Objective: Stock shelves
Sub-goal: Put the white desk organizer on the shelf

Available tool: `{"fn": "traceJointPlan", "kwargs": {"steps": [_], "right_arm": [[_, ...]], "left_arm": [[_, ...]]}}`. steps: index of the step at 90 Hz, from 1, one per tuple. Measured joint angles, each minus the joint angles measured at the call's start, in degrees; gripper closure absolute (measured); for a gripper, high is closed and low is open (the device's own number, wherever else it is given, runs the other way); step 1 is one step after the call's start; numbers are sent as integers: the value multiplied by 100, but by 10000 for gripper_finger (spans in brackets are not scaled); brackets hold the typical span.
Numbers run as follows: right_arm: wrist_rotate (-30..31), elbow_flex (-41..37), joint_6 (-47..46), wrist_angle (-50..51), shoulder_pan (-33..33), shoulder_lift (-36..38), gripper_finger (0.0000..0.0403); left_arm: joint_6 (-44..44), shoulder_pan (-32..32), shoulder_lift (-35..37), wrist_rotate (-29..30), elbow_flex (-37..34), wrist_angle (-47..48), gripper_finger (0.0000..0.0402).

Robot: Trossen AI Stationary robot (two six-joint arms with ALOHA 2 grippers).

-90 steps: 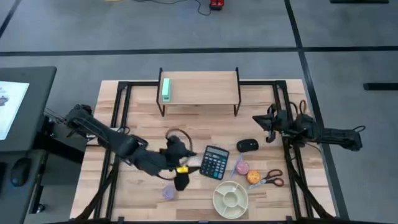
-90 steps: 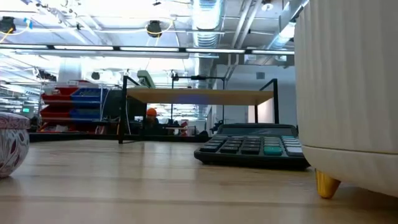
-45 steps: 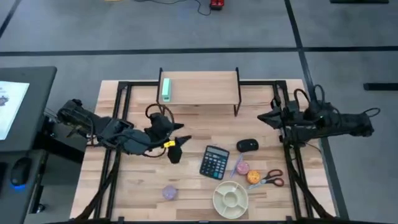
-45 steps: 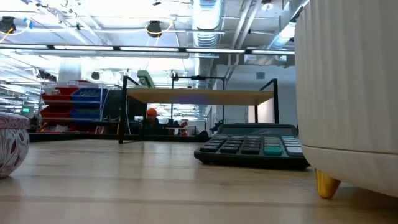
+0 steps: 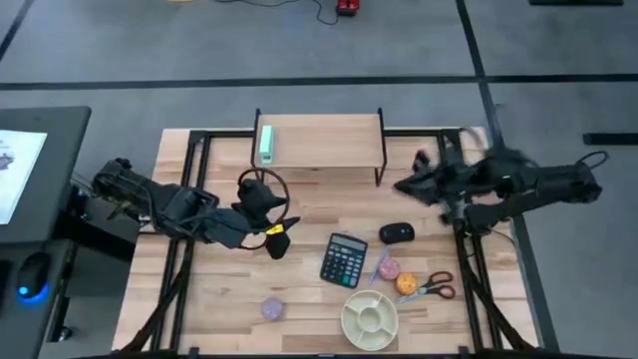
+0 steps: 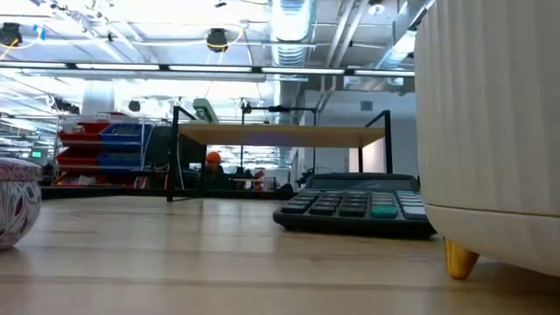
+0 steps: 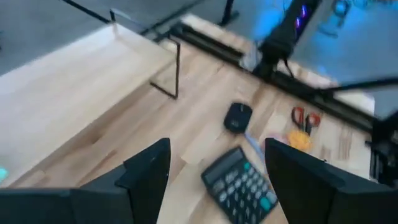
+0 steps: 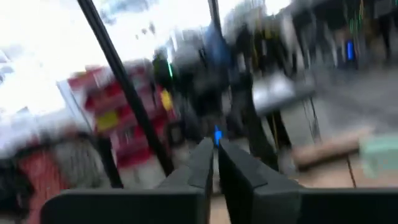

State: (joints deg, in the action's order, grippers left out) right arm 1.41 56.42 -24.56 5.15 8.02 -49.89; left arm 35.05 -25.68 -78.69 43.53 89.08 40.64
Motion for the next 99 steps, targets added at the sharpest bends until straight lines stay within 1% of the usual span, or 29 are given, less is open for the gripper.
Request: {"fn": "traceJointPlan", "kwargs": {"steps": [10, 23, 37, 50, 58, 68, 78, 99], "right_arm": [[-90, 774, -257, 1377, 174, -851, 324], [-359, 1699, -255, 2704, 486, -1871, 268], [-707, 2268, -270, 3279, 915, -2793, 213], [-778, 2467, -942, 3634, 1327, -3517, 178], [-778, 2475, -1132, 3740, 1561, -3867, 167], [-765, 2484, -1241, 3964, 1719, -4291, 166], [-767, 2484, -1298, 4193, 1709, -4681, 170], [-834, 2483, -1265, 4315, 1702, -5300, 179]], "left_arm": [[-50, 24, 0, -408, 0, 128, 164], [-167, 6, 98, -609, 0, 331, 164], [-178, -30, 417, -696, 0, 595, 164], [-180, -127, 859, -703, 0, 783, 164], [-182, -171, 1074, -705, 0, 950, 164], [-183, -214, 1293, -698, 0, 1156, 164], [-182, -217, 1407, -694, 0, 1389, 164], [-183, -217, 1422, -747, 0, 1650, 164]]}}
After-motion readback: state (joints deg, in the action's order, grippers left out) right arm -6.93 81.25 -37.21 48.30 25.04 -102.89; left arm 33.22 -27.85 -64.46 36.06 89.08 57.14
